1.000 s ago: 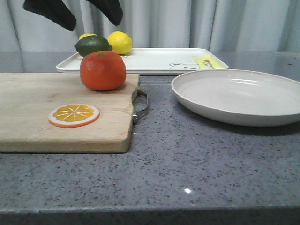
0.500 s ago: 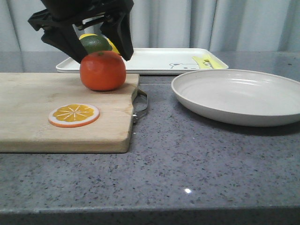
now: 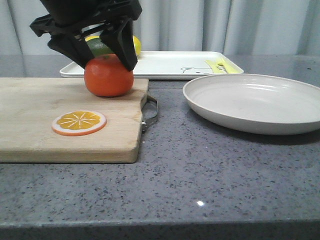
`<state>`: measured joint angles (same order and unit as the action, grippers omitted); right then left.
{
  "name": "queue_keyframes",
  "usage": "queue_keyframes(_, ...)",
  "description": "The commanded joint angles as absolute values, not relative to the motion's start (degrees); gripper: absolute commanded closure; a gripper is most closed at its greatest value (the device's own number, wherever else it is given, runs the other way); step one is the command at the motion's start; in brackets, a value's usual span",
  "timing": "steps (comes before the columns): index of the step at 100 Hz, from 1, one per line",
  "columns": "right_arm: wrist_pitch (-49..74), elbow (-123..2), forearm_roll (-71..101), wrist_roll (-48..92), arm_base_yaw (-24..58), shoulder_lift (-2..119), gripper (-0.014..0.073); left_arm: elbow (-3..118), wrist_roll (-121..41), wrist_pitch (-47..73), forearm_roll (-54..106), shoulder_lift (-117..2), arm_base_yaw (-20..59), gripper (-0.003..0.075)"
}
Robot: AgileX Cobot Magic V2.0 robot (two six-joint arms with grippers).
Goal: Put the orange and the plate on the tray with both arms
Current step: 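Lift the orange with the left gripper and carry it over the white plate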
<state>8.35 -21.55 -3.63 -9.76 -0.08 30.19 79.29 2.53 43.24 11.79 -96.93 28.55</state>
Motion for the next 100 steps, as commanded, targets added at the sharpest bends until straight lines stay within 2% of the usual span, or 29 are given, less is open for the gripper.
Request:
queue_keyframes(1,3.66,-23.63,-3.76,-9.71,-0.19,30.72,0.0651,81.25,2.61,41.26,12.77,-94.79,28.93,0.0326)
queue_keyframes(32,3.66,-23.63,-3.76,-9.71,-0.19,30.72,0.0651,83.89,2.61,43.58,12.85,-94.79,28.93,0.0405)
queue_keyframes(55,3.66,-23.63,-3.76,-9.71,-0.19,30.72,0.0651,86.52,-1.11,43.87,19.49,-94.79,29.38,0.0419)
queue_keyframes(100,3.66,-23.63,-3.76,-9.71,-0.19,30.72,0.0651,101.13,-4.0,43.64,21.2,-105.71,43.81,0.0419)
